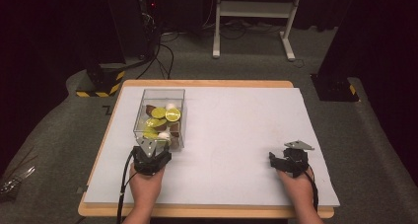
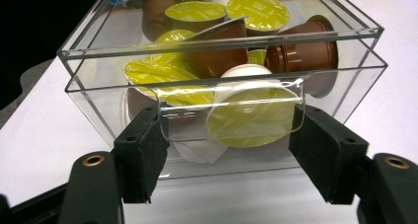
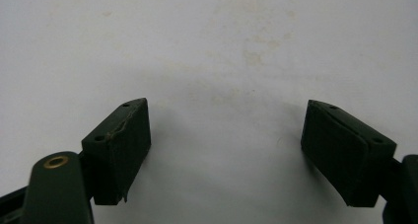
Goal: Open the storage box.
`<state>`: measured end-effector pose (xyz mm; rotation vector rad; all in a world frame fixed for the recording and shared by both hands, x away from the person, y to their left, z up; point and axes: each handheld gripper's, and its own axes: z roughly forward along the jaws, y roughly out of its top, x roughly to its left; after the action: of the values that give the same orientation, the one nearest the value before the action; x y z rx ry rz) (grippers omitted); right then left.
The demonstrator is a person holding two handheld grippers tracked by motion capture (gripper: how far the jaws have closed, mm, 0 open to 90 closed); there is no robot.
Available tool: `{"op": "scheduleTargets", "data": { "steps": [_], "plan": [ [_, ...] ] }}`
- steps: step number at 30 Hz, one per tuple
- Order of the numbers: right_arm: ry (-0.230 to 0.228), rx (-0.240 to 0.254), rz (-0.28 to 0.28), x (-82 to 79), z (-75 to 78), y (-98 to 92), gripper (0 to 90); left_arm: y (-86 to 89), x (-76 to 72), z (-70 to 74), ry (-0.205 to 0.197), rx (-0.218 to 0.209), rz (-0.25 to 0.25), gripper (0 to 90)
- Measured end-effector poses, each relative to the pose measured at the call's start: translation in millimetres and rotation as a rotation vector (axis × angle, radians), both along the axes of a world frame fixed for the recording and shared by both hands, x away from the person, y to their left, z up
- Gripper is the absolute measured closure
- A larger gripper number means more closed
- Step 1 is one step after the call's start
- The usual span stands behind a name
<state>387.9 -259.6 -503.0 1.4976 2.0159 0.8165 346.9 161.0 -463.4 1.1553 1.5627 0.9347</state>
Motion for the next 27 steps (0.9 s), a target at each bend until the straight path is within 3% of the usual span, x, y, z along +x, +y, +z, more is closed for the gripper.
{"op": "scheduleTargets", "data": {
  "steps": [27],
  "plan": [
    [-0.002, -0.002, -0.003, -0.3, -0.1, 0.5, 19.3, 3.3, -42.9, -2.9, -0.025, -0.008, -0.033, 32.2]
  ]
}}
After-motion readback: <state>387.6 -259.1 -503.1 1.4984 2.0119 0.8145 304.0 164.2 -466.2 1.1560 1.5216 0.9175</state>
